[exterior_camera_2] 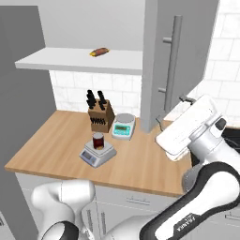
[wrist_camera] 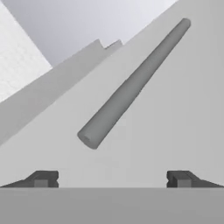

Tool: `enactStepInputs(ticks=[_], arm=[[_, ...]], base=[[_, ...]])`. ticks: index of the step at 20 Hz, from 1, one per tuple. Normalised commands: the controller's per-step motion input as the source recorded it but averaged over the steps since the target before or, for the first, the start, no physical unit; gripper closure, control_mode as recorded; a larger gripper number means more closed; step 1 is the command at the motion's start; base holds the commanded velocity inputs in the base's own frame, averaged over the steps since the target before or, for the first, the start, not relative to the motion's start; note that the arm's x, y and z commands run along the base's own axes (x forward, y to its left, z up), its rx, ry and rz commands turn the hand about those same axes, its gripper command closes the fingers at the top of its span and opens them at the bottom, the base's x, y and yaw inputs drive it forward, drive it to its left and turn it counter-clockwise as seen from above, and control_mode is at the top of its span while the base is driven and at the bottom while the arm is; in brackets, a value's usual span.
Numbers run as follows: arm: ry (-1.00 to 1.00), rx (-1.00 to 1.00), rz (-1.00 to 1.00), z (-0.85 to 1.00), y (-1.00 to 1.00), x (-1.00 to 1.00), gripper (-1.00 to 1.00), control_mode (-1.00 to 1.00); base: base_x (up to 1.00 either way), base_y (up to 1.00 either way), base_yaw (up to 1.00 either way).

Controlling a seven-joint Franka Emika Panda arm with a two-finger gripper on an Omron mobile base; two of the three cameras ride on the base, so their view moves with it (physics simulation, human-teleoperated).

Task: Pick the canned food and place it on the digital scale for weighing, and close the cabinet.

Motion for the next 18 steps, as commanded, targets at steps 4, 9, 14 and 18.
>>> enactStepInputs(ticks=[4,9,14,18], arm=[[0.43,-0.16,-0.07,0.00,1.00,0.82,-1.00,-1.00],[0.27,-0.12,-0.17,0.01,1.00,0.99,-1.00,-1.00],[0.12,-0.08,-0.12,0.00,1.00,1.00,-1.00,-1.00],[0.04,-0.11,-0.15,-0.01,0.85,1.00,-1.00,-1.00]], base=[[0.00,0.00,0.00],[0.00,0.00,0.00],[0.00,0.00,0.00],[0.00,0.00,0.00]])
